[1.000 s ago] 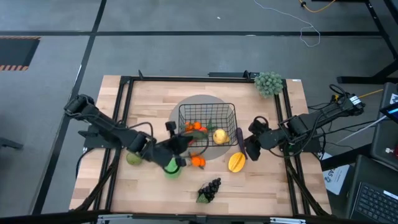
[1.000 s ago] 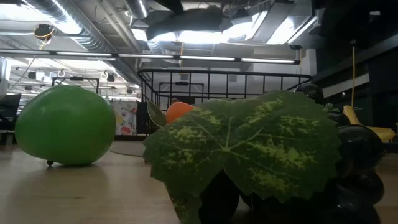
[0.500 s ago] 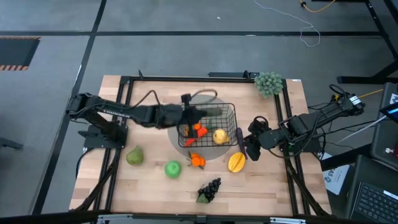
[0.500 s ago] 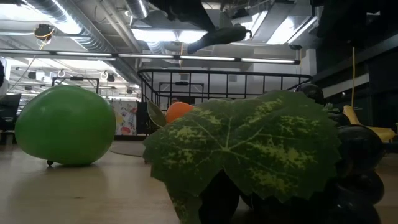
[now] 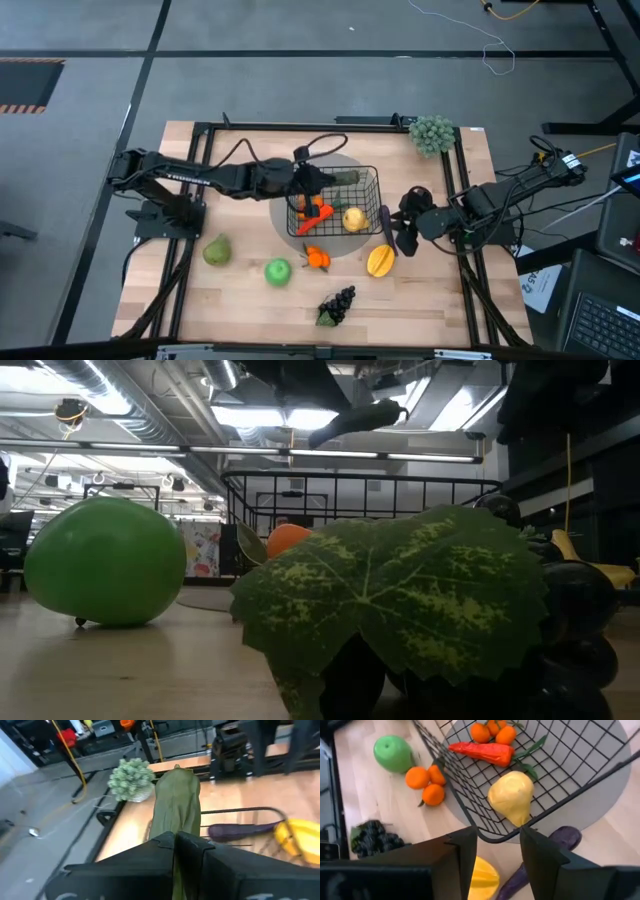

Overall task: Build produce basket
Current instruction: Put the green chili pepper into the wire basket

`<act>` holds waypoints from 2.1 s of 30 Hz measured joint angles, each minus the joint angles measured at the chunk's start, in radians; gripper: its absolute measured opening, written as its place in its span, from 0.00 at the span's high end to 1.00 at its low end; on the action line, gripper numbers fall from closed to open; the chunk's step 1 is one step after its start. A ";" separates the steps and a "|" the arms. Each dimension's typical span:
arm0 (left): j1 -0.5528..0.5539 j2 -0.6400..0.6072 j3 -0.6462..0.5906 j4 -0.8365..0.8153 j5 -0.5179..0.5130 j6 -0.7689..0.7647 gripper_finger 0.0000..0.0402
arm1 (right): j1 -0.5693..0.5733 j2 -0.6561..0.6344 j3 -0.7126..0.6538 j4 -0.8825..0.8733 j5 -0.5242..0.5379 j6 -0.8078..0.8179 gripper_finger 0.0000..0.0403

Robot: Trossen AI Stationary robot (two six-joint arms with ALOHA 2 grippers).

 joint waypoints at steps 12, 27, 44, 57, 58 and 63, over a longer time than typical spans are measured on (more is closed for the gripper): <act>-0.127 0.000 0.000 0.000 0.000 -0.023 1.00 | 0.000 0.000 0.000 0.000 -0.075 -0.134 0.65; -0.208 0.000 0.001 -0.084 -0.002 -0.078 1.00 | -0.003 0.000 0.000 0.000 0.015 -0.193 0.65; -0.225 0.011 0.002 -0.107 -0.003 -0.075 1.00 | -0.003 0.000 0.000 0.005 0.046 -0.191 0.65; -0.218 0.011 0.002 -0.107 -0.013 -0.074 1.00 | -0.003 0.000 0.000 0.024 0.058 -0.190 0.65; -0.214 0.011 0.002 -0.107 -0.013 -0.074 1.00 | -0.003 0.000 0.000 0.024 0.058 -0.190 0.65; -0.180 0.011 0.002 -0.107 -0.015 -0.074 1.00 | -0.003 0.000 0.000 0.024 0.059 -0.190 0.65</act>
